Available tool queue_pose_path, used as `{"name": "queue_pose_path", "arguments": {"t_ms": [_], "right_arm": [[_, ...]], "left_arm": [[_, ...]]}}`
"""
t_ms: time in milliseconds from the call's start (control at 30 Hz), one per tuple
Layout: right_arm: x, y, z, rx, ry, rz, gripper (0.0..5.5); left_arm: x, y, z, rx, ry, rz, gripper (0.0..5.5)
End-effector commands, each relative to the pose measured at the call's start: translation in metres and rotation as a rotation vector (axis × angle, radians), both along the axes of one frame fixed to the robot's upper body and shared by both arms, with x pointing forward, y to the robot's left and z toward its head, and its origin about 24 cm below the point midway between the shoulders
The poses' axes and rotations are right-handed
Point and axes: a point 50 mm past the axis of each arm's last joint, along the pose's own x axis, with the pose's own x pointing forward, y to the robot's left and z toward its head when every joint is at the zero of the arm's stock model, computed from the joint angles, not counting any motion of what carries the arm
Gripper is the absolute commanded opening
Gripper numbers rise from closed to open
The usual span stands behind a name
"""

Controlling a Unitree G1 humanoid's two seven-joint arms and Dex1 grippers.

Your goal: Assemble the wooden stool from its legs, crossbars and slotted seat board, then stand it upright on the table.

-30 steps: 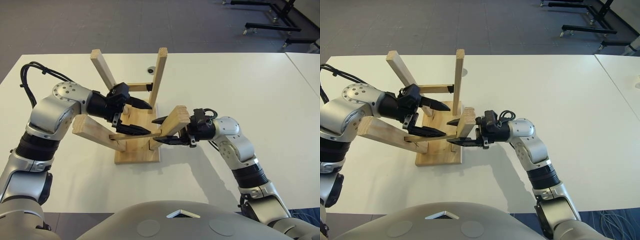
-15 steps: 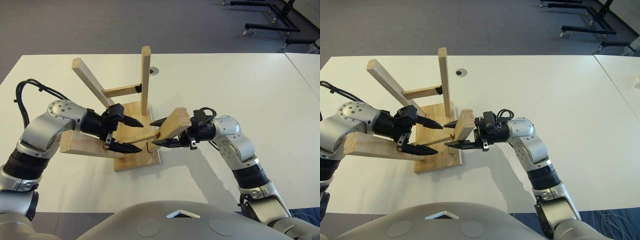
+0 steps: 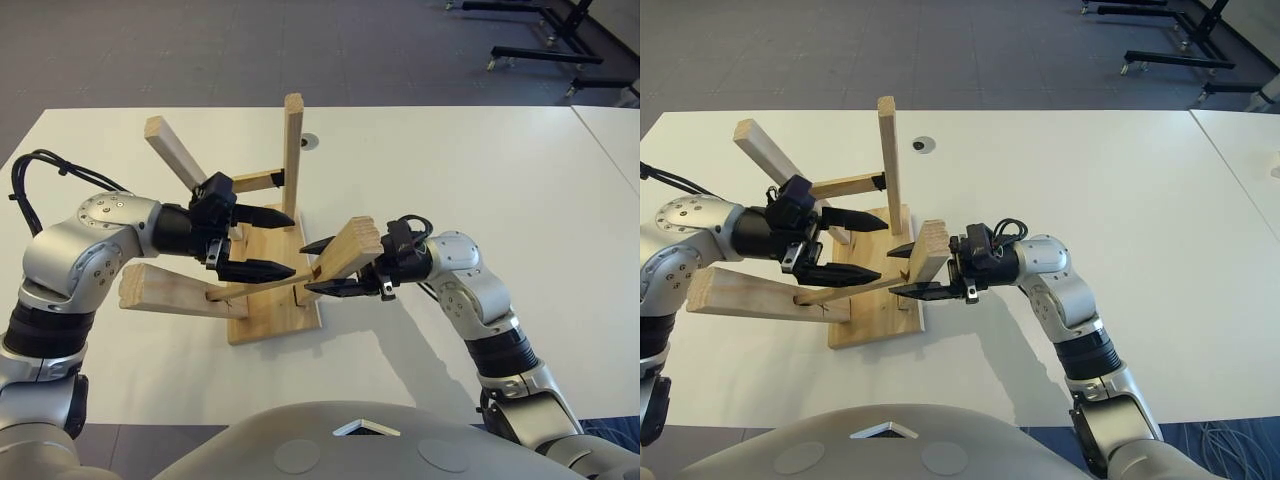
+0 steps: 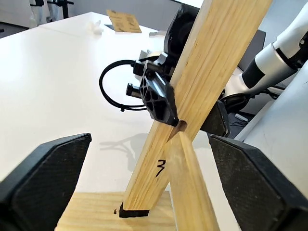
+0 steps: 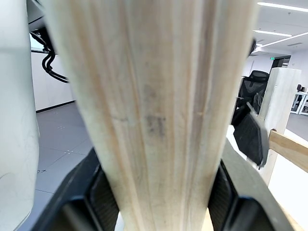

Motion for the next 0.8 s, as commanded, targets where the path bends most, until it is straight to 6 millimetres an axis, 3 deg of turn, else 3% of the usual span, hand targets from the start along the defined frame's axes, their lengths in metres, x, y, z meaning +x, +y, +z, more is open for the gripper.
{"name": "queue_pose_path", "arguments": {"t_ms": [33,800], "right_arm": [[-0.001,0.0,0.008,0.018,-0.027,0.018,2.05],[-0.012,0.014,0.005,-0.023,-0.027,0.085,2.05]], "left_arm": [[-0.002,0.004,-0.012,0.09,-0.009,0.009,4.49],[-0.013,-0.006,-0.018,0.061,0.037,0.033,4.49]]}}
